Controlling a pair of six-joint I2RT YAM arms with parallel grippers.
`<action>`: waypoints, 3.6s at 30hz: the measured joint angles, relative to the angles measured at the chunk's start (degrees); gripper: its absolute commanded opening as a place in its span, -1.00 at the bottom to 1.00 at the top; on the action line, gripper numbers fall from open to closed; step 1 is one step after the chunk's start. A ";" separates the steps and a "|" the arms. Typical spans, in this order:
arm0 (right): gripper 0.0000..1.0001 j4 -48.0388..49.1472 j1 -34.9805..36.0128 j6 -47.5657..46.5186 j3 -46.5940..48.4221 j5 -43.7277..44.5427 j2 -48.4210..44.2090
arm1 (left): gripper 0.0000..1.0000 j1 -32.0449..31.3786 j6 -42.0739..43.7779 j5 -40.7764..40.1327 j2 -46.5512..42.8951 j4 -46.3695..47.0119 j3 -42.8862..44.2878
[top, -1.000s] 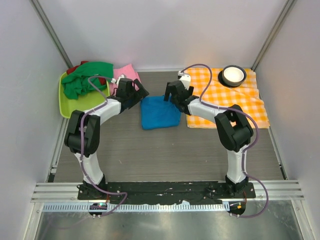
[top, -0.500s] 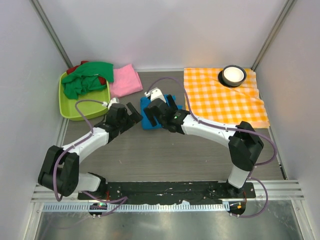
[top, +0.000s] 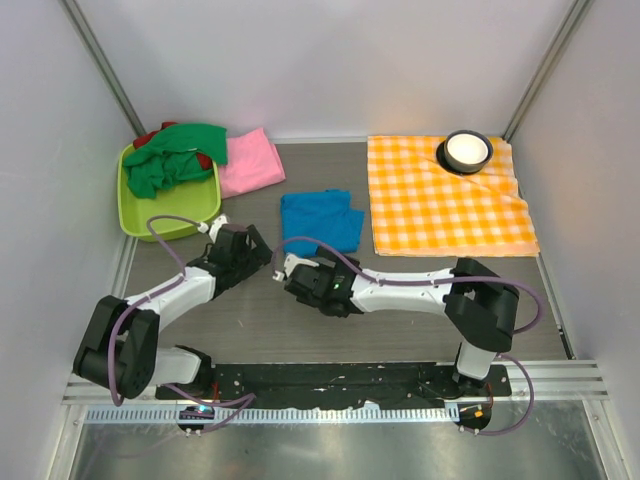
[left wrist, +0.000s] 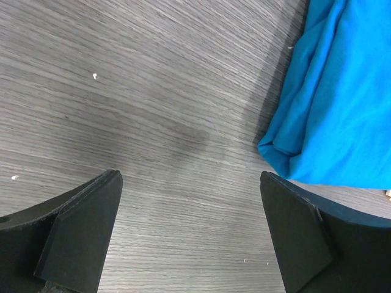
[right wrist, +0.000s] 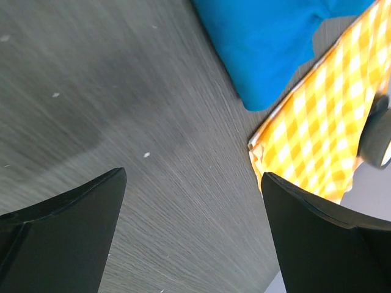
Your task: Fold and stack the t-shirts
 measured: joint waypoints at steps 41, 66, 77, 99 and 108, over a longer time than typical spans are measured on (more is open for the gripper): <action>-0.28 35.10 -8.41 -17.75 2.78 0.59 17.73 | 0.99 9.25 -0.61 11.15 8.09 11.96 1.40; -0.98 21.00 -8.61 -10.21 0.17 -5.38 7.52 | 1.00 9.73 -13.94 28.81 7.28 28.50 -8.74; -0.98 16.81 -6.73 -10.25 2.69 -5.11 4.22 | 0.99 8.76 -25.79 36.13 19.28 50.75 -11.19; -0.98 14.67 -3.80 -10.23 2.14 -3.91 0.68 | 1.00 7.67 -38.80 40.09 36.63 82.40 -10.38; -0.98 15.30 -2.69 -11.76 5.35 -3.08 4.15 | 0.99 6.75 -37.05 42.75 35.28 79.28 -10.40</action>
